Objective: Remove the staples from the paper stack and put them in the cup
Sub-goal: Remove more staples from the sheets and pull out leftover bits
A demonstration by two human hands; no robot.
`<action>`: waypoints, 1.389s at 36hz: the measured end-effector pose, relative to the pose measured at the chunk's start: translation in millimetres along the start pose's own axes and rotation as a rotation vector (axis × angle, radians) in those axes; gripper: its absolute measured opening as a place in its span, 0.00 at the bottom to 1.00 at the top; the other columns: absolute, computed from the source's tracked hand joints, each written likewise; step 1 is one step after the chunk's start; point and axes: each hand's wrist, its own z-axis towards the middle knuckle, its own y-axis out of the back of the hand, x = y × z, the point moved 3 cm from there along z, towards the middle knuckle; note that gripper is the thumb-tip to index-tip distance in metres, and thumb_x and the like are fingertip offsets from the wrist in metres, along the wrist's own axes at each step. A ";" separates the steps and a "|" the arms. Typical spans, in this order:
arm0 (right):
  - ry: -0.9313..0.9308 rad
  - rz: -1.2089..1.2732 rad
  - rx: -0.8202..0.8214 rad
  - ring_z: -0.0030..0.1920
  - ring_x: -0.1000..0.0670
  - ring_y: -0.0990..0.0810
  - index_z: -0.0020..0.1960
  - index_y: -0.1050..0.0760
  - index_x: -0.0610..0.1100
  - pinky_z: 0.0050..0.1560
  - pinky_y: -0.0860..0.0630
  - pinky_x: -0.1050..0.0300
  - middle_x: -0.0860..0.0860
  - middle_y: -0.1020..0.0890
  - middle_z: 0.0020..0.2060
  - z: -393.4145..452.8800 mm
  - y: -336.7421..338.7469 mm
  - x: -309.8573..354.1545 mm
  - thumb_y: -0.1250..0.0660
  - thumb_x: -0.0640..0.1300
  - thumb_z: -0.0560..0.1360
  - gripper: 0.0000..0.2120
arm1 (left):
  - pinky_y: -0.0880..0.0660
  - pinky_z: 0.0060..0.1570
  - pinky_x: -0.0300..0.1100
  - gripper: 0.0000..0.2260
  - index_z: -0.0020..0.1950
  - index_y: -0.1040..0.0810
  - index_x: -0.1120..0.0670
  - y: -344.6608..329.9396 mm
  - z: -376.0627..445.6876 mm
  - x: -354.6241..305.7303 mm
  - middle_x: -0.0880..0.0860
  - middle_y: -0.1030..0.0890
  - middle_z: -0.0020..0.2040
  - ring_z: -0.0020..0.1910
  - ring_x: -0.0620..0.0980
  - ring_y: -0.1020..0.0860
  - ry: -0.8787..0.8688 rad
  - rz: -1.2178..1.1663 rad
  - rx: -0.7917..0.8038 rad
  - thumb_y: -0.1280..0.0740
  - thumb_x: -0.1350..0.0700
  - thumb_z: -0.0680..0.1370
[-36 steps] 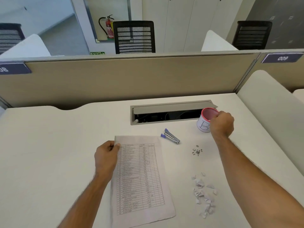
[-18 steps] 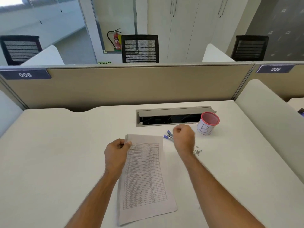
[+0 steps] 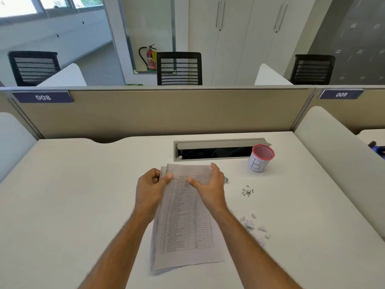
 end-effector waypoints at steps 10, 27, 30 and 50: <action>-0.174 0.331 0.325 0.62 0.51 0.18 0.72 0.31 0.51 0.71 0.27 0.41 0.53 0.15 0.59 -8.6 24.9 -32.2 0.20 0.50 0.69 0.35 | 0.15 0.49 0.50 0.12 0.54 0.19 0.68 24.9 -0.9 -5.7 0.68 0.16 0.51 0.47 0.60 0.14 0.030 -0.272 0.065 0.27 0.58 0.79; 0.089 0.298 0.132 0.57 0.47 0.17 0.62 0.23 0.49 0.57 0.17 0.46 0.51 0.16 0.55 -3.8 31.5 18.8 0.29 0.40 0.78 0.14 | 0.19 0.43 0.50 0.03 0.57 0.32 0.49 32.8 -13.7 -48.1 0.52 0.17 0.50 0.48 0.50 0.17 -0.387 -0.018 -0.072 0.44 0.53 0.88; 0.140 0.276 0.074 0.56 0.49 0.17 0.59 0.25 0.51 0.55 0.18 0.50 0.53 0.16 0.55 -0.7 33.8 32.1 0.30 0.42 0.79 0.11 | 0.18 0.42 0.44 0.03 0.59 0.33 0.47 31.8 -19.5 -53.9 0.48 0.18 0.51 0.48 0.46 0.17 -0.451 -0.024 -0.089 0.44 0.51 0.87; 0.073 0.057 0.158 0.57 0.50 0.17 0.65 0.22 0.47 0.56 0.17 0.51 0.52 0.16 0.55 -1.4 34.0 12.0 0.34 0.38 0.80 0.14 | 0.19 0.45 0.43 0.06 0.60 0.28 0.53 6.5 -6.8 8.9 0.52 0.19 0.55 0.53 0.49 0.17 -0.056 -0.163 -0.063 0.42 0.53 0.88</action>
